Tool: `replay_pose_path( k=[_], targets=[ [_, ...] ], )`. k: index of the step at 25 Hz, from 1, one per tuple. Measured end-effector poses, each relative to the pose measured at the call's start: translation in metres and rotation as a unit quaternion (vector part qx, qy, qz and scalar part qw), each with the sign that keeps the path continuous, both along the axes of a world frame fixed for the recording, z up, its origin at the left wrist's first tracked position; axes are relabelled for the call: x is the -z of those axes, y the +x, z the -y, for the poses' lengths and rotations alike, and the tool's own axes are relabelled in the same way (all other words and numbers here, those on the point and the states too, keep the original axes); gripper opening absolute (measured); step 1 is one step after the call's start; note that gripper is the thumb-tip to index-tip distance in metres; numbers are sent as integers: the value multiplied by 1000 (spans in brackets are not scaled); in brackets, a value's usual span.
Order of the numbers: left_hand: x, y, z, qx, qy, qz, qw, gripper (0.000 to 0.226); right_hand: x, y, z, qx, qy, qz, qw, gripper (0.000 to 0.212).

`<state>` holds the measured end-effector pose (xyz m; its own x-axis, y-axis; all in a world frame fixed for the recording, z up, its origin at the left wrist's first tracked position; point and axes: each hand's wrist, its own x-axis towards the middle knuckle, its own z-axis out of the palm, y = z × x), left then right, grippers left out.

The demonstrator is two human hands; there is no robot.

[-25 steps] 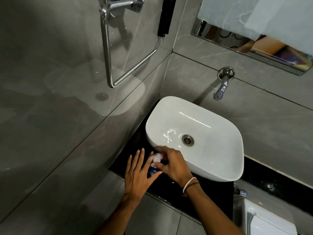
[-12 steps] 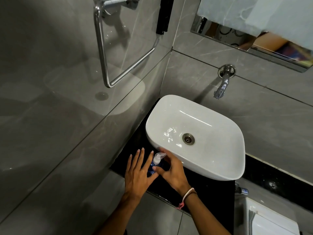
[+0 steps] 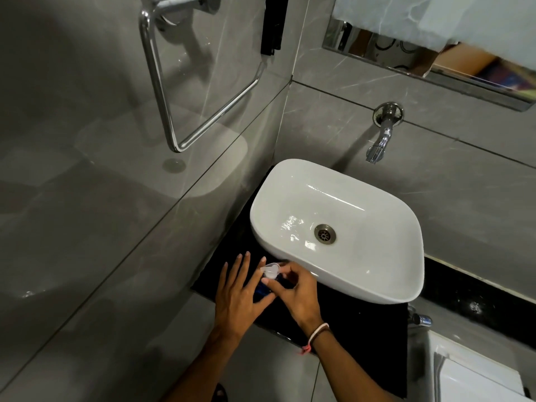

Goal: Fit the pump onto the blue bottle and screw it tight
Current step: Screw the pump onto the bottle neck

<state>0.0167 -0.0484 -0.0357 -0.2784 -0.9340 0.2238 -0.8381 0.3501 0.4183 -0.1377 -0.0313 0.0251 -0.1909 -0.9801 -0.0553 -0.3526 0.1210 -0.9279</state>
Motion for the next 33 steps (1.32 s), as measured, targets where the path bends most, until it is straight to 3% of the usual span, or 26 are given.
replay_pose_path(
  k=[4,7,9,12,16,17,20,22,25,27,30,33],
  targets=[
    [0,-1,0,1,-4,6,1000,72,-2,1,1,-39,-9,-12,999,44],
    [1,-5,-1,-2,-12,13,1000,73,-1,-1,3,-27,-11,-5,1000,28],
    [4,-6,-2,0,-20,10,1000,76,1,0,5,-3,-7,-7,1000,34],
    [5,-7,-2,-4,-24,10,1000,80,2,-2,1,-43,-23,-15,999,43],
    [6,-8,-3,-14,-36,-6,999,74,4,-5,2,-26,-37,-28,999,26],
    [7,-8,-3,-11,-39,-11,999,75,3,-5,3,-14,-35,-32,999,30],
    [7,-10,-2,-6,-39,-10,999,81,4,-8,1,-68,-41,-53,995,50],
    [6,-11,-1,-11,-38,-7,999,79,6,-12,-1,-95,-52,-81,991,45],
    [7,-10,-2,-13,-35,-2,999,75,3,-13,1,-60,-66,-97,991,32],
    [8,-10,-2,-10,-37,0,999,74,-1,-14,4,-60,-62,-108,990,35],
    [9,-11,0,-10,-32,-4,999,74,3,-19,2,-150,-67,-162,973,44],
    [12,-12,-1,-16,-31,-7,999,74,5,-19,1,-164,-77,-217,959,40]
  ],
)
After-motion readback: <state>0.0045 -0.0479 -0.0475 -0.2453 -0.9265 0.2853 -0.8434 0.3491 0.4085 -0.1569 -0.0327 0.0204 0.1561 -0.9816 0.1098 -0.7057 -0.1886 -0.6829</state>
